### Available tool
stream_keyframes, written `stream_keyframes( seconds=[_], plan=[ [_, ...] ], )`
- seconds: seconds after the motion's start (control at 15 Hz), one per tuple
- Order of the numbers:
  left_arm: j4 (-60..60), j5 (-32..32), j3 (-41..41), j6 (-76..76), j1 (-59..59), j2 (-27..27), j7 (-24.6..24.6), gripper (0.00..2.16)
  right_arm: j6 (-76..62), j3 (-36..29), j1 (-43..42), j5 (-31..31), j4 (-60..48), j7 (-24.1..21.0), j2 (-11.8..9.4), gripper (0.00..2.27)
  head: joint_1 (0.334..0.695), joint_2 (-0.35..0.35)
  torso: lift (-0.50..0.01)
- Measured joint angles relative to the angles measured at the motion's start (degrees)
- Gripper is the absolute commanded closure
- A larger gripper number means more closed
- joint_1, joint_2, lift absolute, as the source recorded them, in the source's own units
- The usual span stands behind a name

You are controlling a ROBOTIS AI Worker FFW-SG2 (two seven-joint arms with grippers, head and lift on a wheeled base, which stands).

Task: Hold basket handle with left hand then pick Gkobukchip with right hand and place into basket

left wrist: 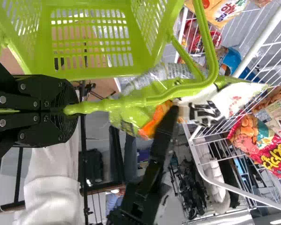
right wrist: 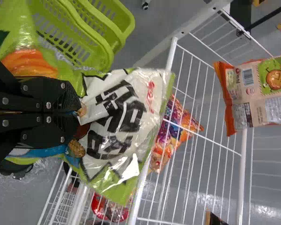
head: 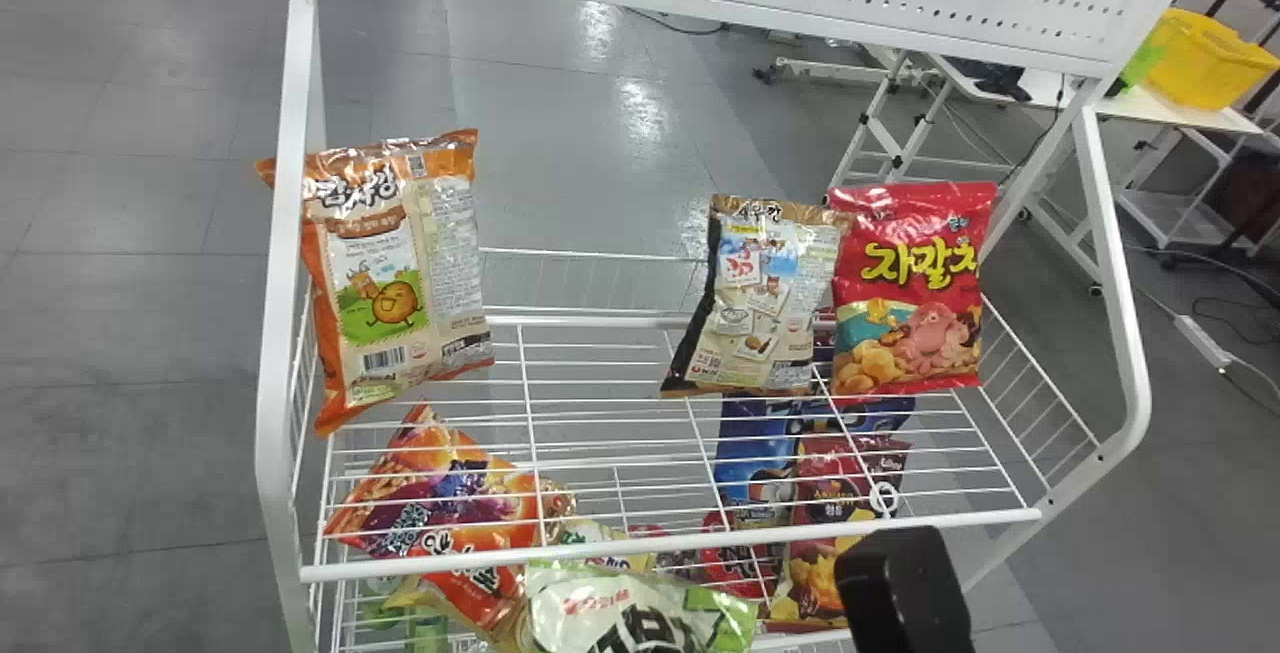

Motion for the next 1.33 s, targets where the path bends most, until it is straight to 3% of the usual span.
stream_keyframes(
  seconds=[0.33, 0.53, 0.8, 0.87, 0.93, 1.0, 1.07, 1.33],
  plan=[
    [0.14, 0.42, 0.23, 0.00, -0.52, 0.00, -0.21, 1.40, 0.00, 7.28, 1.63, 0.63, 1.34, -5.93, -1.90, 1.95, 0.695, -0.350, -0.032],
    [0.12, 0.71, 0.50, 0.00, -0.53, 0.00, -0.53, 1.40, 0.00, 12.03, 1.50, 2.48, 6.92, -6.57, -3.32, 1.95, 0.695, -0.350, -0.032],
    [0.23, 0.74, 0.65, 0.00, -0.53, 0.00, -1.02, 1.40, 0.00, 18.20, 0.79, 4.32, 16.32, -6.41, -3.59, 1.94, 0.695, -0.350, -0.032],
    [0.24, 0.74, 0.73, 0.00, -0.45, 0.00, -1.16, 1.40, 0.00, 19.35, 0.30, 4.78, 17.91, -6.39, -3.51, 1.70, 0.695, -0.350, -0.032],
    [0.24, 0.77, 0.91, 0.00, -0.28, 0.00, -1.41, 1.40, 0.00, 20.42, -0.08, 5.48, 19.48, -6.05, -3.43, 1.05, 0.695, -0.350, -0.032],
    [0.23, 0.94, 1.18, 0.00, -0.09, 0.00, -1.59, 1.40, 0.00, 21.05, -0.23, 6.24, 20.66, -5.58, -3.42, 0.27, 0.695, -0.350, -0.032],
    [0.20, 1.11, 1.44, 0.00, 0.04, 0.00, -1.71, 1.40, 0.00, 21.28, -0.27, 7.00, 21.37, -5.23, -3.45, 0.00, 0.695, -0.350, -0.032],
    [0.20, 1.59, 2.33, 0.00, 0.34, 0.00, -2.24, 1.40, 0.00, 19.06, 0.42, 9.57, 20.35, -2.89, -3.68, 0.05, 0.695, -0.350, -0.032]
  ],
)
